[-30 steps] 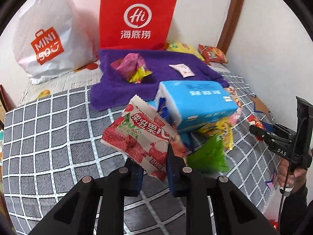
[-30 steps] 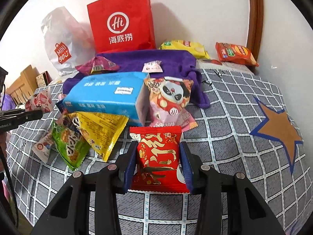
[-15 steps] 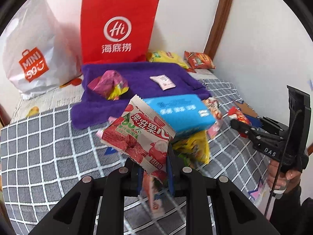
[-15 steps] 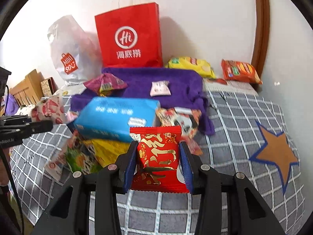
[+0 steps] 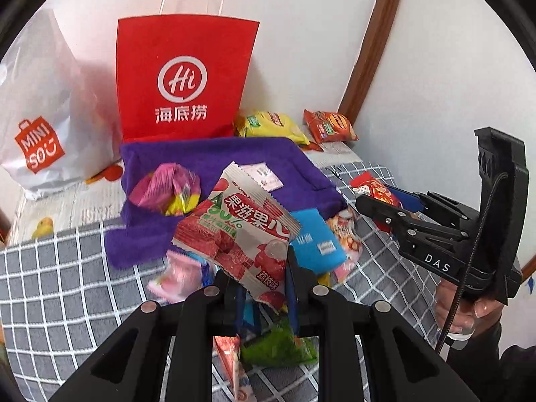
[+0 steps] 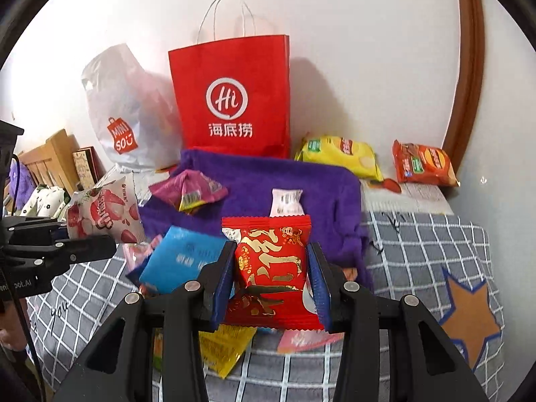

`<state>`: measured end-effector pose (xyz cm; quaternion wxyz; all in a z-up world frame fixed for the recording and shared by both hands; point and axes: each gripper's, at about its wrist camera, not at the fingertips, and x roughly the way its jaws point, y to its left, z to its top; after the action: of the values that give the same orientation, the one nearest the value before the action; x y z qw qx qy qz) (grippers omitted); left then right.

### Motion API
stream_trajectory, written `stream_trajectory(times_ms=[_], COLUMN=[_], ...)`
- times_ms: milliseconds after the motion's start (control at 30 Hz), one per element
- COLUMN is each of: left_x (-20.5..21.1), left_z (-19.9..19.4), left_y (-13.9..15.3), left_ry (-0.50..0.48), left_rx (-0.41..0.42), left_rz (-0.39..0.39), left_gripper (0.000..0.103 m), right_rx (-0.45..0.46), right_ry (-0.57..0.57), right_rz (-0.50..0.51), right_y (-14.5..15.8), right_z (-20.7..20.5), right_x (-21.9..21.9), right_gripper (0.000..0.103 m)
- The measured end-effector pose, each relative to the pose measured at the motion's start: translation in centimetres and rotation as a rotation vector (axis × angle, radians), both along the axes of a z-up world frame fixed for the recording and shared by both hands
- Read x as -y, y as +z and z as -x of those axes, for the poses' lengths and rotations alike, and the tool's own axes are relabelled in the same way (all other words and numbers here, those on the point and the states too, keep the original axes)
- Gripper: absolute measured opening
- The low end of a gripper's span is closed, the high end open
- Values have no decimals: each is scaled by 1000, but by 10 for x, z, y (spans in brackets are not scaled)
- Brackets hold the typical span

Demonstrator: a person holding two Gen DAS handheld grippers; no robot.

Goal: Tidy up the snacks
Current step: 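Carry both held packets up toward the purple towel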

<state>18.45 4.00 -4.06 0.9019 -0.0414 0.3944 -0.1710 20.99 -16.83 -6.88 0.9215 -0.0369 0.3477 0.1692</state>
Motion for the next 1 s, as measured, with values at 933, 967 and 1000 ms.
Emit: stream_trajectory(times_ms=[933,967,1000], left_x=[-22,-25,-27], left_z=[-124,-127,-128], left_y=[3,-2,-5], left_ry=[76,81,83], left_rx=[-15,-22,-28], left_rz=[35,37,41], left_gripper=[19,19,19], right_rx=[26,19,8], right_ry=[11,15,16], right_rz=[7,17,27], right_y=[16,9,3], right_z=[-131,-134,-138], right_x=[-26,-28,-28], right_gripper=[42,42,42])
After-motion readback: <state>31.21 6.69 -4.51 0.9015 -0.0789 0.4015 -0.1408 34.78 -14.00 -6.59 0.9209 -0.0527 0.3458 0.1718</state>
